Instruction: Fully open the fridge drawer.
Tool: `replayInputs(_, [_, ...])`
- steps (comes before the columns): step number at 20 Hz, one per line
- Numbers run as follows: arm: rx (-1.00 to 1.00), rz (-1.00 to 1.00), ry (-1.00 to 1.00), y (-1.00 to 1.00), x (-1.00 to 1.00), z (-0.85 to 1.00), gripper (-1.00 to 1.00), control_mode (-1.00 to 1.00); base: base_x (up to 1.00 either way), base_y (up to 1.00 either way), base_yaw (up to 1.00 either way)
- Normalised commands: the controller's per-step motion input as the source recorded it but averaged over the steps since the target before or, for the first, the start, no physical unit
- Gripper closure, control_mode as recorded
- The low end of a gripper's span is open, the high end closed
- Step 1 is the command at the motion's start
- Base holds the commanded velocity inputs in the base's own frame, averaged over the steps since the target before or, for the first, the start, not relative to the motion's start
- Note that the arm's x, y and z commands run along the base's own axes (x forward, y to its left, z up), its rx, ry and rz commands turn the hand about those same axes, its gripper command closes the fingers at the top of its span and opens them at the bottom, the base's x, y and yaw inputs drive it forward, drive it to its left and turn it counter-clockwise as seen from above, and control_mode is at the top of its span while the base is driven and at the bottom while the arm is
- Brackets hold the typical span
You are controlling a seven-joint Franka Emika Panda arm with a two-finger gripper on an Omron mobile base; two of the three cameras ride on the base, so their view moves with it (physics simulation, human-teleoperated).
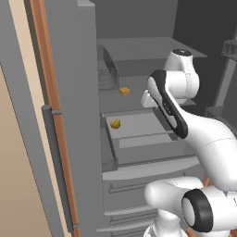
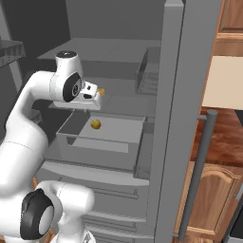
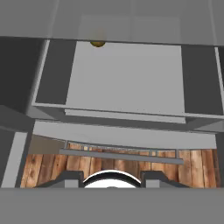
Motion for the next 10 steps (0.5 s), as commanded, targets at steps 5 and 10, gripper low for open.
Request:
replayInputs(5, [-0.04,0.0,0.04,-0.03,0.0,-0.34,-1.0,-1.0,0.0,0.0,0.0])
replayInputs(10, [-0.07,0.0,0.09,-0.09,0.03,-0.71,-1.0,-1.0,0.0,0.0,0.0])
